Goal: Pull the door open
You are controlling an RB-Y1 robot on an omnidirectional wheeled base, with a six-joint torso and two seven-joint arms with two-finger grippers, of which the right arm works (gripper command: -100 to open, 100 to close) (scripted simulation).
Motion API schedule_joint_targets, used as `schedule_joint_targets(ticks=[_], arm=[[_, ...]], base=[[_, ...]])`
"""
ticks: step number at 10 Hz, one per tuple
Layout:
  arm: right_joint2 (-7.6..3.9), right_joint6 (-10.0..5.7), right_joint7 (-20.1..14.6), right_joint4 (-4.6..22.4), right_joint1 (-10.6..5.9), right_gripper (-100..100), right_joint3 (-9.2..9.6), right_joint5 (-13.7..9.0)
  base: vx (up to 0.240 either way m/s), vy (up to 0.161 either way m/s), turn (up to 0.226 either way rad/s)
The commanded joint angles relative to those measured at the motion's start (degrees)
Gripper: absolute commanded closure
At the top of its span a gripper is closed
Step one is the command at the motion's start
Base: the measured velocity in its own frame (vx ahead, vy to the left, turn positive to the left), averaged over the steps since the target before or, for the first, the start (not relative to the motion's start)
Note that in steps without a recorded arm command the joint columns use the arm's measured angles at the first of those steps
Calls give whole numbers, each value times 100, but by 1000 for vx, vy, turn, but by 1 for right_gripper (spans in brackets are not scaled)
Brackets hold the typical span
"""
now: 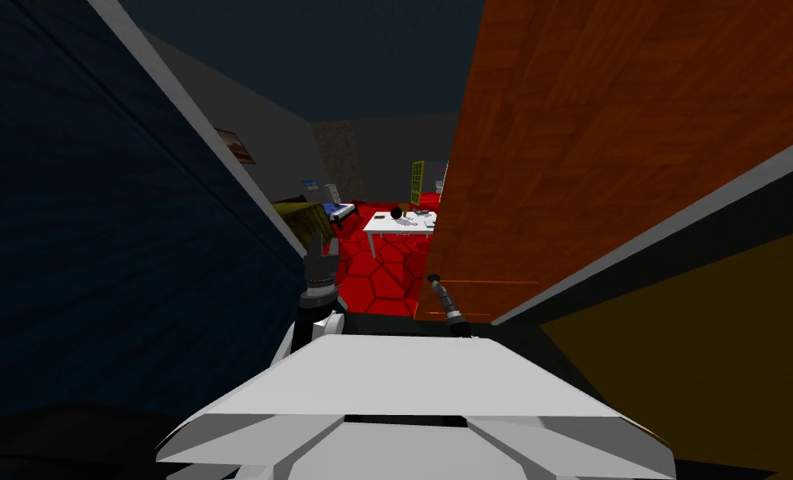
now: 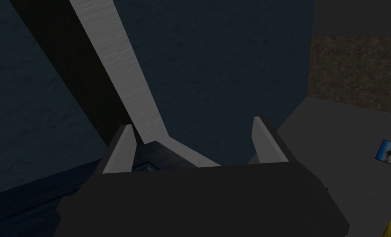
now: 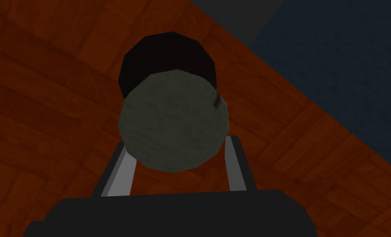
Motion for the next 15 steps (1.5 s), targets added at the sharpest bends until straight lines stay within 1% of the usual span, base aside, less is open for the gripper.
schedule_joint_targets(ticks=[1,2,3,4,5,6,7,8,9,11,12,13,14,15], arm=[[74,-34,-286,-15,20,100,130,-168],[74,-34,-362,-15,20,100,130,-168],[67,-24,-563,-29,38,100,151,-313],[67,-24,-594,-29,38,100,151,-313],[61,-14,-798,-43,56,100,172,-459],[61,-14,-826,-43,56,100,172,-459],[54,-3,-1043,-57,74,100,193,-605],[54,-3,-1059,-57,74,100,193,-605],[47,7,-1275,-71,92,100,215,-750],[47,7,-1291,-71,92,100,215,-750],[42,14,-1525,-87,112,100,234,-902],[42,14,-1525,-87,112,100,234,-902],[37,20,-1757,-104,132,100,254,-1057],[37,20,-1759,-104,132,100,254,-1057]], base=[[-79,-31,206],[-55,-29,70],[-70,-26,116],[-59,-24,75],[-66,-24,129],[-49,-23,62],[-66,-11,145],[-49,-20,74],[-41,-16,123],[-36,-14,26],[-54,-18,93],[-51,-20,93],[-57,-23,124],[-56,-15,85]])
